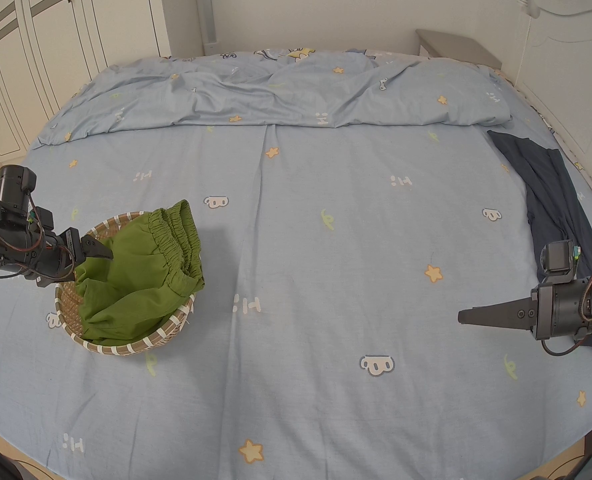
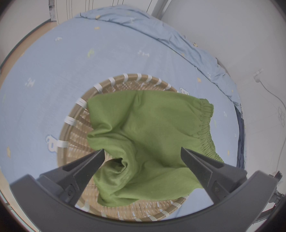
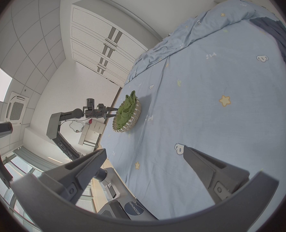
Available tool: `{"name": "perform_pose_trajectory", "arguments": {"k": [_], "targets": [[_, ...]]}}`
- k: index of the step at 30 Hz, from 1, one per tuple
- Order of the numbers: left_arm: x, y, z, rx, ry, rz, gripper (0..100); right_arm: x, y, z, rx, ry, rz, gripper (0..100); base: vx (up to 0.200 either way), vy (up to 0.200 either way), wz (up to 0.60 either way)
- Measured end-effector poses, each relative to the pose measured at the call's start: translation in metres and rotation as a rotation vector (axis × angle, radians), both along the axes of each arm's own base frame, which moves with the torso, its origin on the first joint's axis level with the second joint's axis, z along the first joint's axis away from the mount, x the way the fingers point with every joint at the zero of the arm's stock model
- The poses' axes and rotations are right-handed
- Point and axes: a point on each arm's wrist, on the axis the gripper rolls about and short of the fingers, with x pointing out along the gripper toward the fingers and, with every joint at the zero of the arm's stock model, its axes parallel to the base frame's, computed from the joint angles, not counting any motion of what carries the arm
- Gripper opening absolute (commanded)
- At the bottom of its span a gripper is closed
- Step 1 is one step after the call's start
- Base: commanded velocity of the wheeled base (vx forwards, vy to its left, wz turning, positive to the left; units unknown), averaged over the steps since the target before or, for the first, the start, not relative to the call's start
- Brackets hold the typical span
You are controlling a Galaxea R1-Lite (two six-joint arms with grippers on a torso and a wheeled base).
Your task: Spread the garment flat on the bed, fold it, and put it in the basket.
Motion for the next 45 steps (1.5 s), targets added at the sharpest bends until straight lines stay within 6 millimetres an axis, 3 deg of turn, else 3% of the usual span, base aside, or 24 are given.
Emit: {"name": "perform_pose_trajectory", "arguments": {"k": [10,13,19,26,35,40,45], "targets": [[-0.036,-0.020,0.037,0.036,-0.132,-0.034,100,-0.005,-0.002,0.006,0.002,-0.036,-0.012,100,0.000,0.000,0.00],[-0.058,-0.032,0.047,0.048,-0.183,-0.063,100,-0.010,-0.005,0.010,-0.005,-0.064,-0.035,100,0.000,0.000,0.00],[-0.116,-0.052,0.045,0.085,-0.275,-0.099,100,-0.032,-0.014,0.012,-0.034,-0.148,-0.072,100,0.000,0.000,0.00],[-0.190,-0.058,0.026,0.152,-0.388,-0.058,100,-0.083,-0.033,0.002,-0.057,-0.260,-0.133,100,0.000,0.000,0.00],[-0.275,-0.049,-0.026,0.179,-0.556,0.022,100,-0.136,-0.049,-0.018,-0.054,-0.384,-0.224,100,0.000,0.000,0.00],[-0.304,-0.045,-0.062,0.202,-0.627,0.085,100,-0.159,-0.054,-0.036,-0.054,-0.419,-0.247,100,0.000,0.000,0.00],[-0.318,-0.045,-0.089,0.270,-0.691,0.127,100,-0.180,-0.056,-0.057,-0.057,-0.440,-0.259,100,0.000,0.000,0.00]]}}
